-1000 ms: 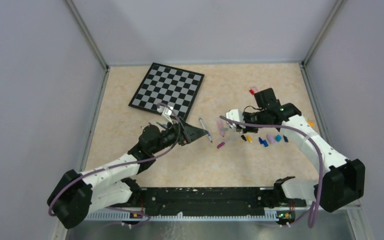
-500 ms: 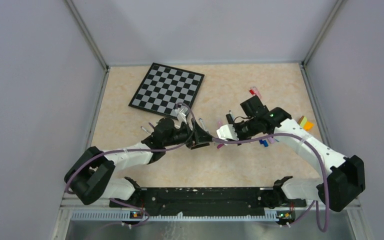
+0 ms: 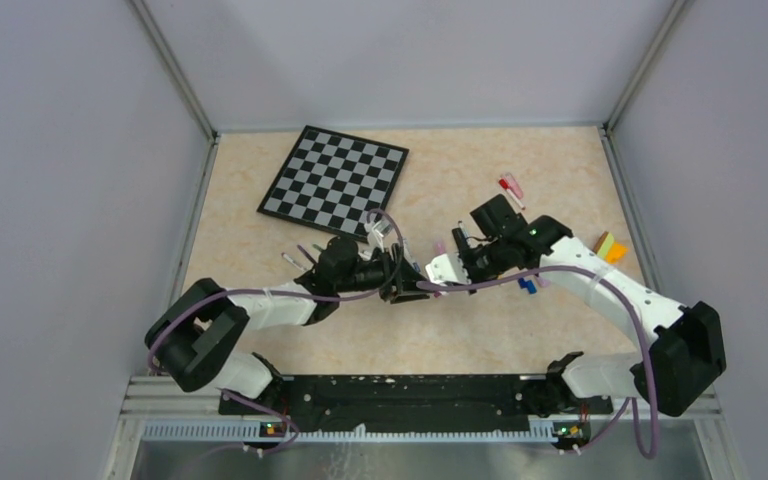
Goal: Open the pen caps
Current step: Pick up the pen from the center of the board.
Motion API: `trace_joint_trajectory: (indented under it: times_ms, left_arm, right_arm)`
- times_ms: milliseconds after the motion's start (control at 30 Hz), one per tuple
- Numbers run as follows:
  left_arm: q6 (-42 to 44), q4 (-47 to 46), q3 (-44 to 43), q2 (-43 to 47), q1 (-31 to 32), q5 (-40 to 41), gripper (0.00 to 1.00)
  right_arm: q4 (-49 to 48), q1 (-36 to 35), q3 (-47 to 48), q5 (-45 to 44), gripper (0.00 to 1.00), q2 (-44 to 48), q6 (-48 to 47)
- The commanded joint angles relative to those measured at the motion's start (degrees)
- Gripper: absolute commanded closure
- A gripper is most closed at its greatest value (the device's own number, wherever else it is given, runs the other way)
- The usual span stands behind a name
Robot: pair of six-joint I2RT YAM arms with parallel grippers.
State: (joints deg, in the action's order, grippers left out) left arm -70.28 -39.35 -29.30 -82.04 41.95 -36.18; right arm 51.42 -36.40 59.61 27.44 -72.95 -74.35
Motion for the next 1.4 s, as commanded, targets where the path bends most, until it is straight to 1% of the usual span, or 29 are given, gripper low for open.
trace_joint_trajectory:
  times_ms: [0, 200, 233, 267, 300, 333, 367, 433, 500, 533, 567, 600, 633, 700, 733, 767, 800, 867, 967, 1067, 1167, 1267, 1367]
  left_arm:
    - [-0.7, -5.6, -2.2, -1.7, 0.9, -1.9, 0.48]
    - [-1.7, -7.8, -3.0, -4.1, 1.8, -3.2, 0.61]
    - [-1.8, -8.2, -3.2, -4.6, 1.9, -3.4, 0.69]
    - [-1.9, -8.2, -3.3, -4.8, 2.0, -3.6, 0.73]
    - [-2.0, -8.6, -3.3, -5.1, 2.0, -3.9, 0.86]
    - [-2.2, -9.0, -3.3, -5.3, 2.1, -4.2, 0.95]
    - [-2.4, -9.5, -3.3, -5.5, 2.1, -4.4, 1.00]
    - [-2.3, -9.8, -3.2, -5.6, 2.1, -4.7, 1.00]
    - [-1.6, -9.4, -3.1, -5.0, 2.1, -4.4, 1.00]
    - [-0.8, -8.9, -3.0, -4.5, 2.1, -4.2, 1.00]
    - [0.0, -8.3, -2.8, -3.9, 2.1, -3.7, 1.00]
    - [1.0, -8.0, -2.5, -3.1, 2.1, -3.2, 1.00]
    - [2.1, -7.9, -2.1, -2.3, 2.1, -2.6, 1.00]
    - [5.4, -7.6, -1.3, -0.3, 2.1, -1.3, 1.00]
    - [7.3, -7.4, -1.0, 0.7, 2.1, -0.9, 1.00]
    - [9.1, -6.9, -0.8, 1.7, 2.1, -0.7, 1.00]
    - [10.9, -6.7, -0.5, 2.6, 2.2, -0.7, 1.00]
    - [13.5, -6.6, -0.2, 3.8, 2.2, -1.6, 1.00]
    - [14.2, -6.3, -0.9, 3.6, 2.2, -4.5, 1.00]
    - [12.9, -6.2, -2.2, 2.0, 2.3, -7.7, 1.00]
    - [12.1, -7.4, -2.5, 1.0, 2.6, -7.8, 1.00]
    - [11.5, -8.2, -2.8, 0.3, 2.8, -7.9, 1.00]
    - [10.8, -8.5, -3.0, -0.2, 2.8, -8.0, 1.00]
  right_arm:
    - [-1.2, -1.3, 0.7, -0.3, 1.00, -0.5, 0.3]
    - [-1.3, -2.4, 0.6, -1.3, 1.00, -1.1, 0.3]
    - [-1.3, -2.6, 0.7, -1.5, 1.00, -1.2, 0.3]
    - [-1.2, -2.7, 0.8, -1.6, 1.00, -1.2, 0.3]
    - [-1.2, -2.8, 0.8, -1.7, 1.00, -1.2, 0.3]
    - [-1.2, -2.9, 0.8, -1.8, 1.00, -1.2, 0.4]
    - [-1.2, -2.9, 1.0, -1.8, 1.00, -1.2, 0.6]
    - [-1.6, -2.9, 1.2, -2.5, 1.00, -1.0, 1.8]
    - [-2.6, -2.9, 1.6, -3.8, 1.00, -0.7, 5.2]
    - [-3.0, -2.8, 1.9, -4.3, 0.96, -0.5, 7.3]
    - [-3.3, -2.5, 2.5, -4.2, 0.84, -0.3, 9.7]
    - [-2.9, -1.4, 3.1, -1.9, 0.68, 0.1, 11.2]
    - [-2.2, 0.3, 3.7, 1.6, 0.55, 0.6, 12.1]
    - [-1.0, 4.1, 4.2, 9.4, 0.40, 2.4, 13.8]
    - [-0.5, 5.5, 4.0, 13.0, 0.36, 3.1, 14.4]
    - [0.0, 6.6, 3.5, 16.9, 0.34, 4.0, 14.3]
    - [0.7, 7.5, 2.8, 20.5, 0.33, 4.8, 13.4]
    - [3.0, 8.7, 1.1, 26.2, 0.32, 6.0, 8.1]
    - [7.0, 8.8, -0.6, 29.1, 0.32, 6.1, -2.3]
    - [7.3, 8.8, 0.3, 28.8, 0.32, 4.8, -4.0]
    - [8.7, 8.5, 1.5, 28.3, 0.35, 3.0, -6.2]
    - [7.5, 6.3, 0.5, 24.2, 0.40, 2.4, -5.1]
    - [5.6, 4.2, -0.9, 20.6, 0.51, 2.2, -3.6]
